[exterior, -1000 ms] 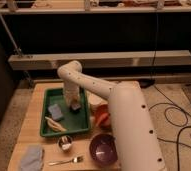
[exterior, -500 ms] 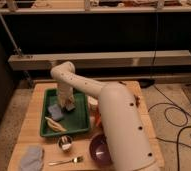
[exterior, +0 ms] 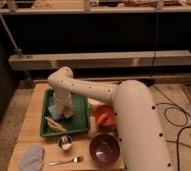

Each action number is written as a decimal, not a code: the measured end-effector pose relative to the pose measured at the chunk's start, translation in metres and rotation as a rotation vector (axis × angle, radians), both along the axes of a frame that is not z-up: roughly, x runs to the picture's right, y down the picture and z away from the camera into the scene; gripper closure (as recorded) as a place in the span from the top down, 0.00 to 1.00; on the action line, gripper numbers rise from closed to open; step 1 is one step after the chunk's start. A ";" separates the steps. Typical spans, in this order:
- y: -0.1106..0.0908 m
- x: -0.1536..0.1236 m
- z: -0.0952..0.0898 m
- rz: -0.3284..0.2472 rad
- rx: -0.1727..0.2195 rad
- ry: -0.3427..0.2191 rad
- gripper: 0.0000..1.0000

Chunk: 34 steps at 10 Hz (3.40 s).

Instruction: Wipe tray with eraser

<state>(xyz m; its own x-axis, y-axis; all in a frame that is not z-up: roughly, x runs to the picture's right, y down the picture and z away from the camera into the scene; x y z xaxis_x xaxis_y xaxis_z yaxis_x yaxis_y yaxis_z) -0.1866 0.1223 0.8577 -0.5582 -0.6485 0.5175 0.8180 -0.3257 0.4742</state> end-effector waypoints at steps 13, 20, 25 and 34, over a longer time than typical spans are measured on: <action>-0.031 0.067 0.011 0.043 0.037 0.109 0.00; -0.045 0.056 0.047 0.028 0.033 0.070 0.00; -0.051 0.024 0.061 -0.002 0.024 0.001 0.00; -0.001 0.009 -0.005 -0.019 0.010 -0.013 0.00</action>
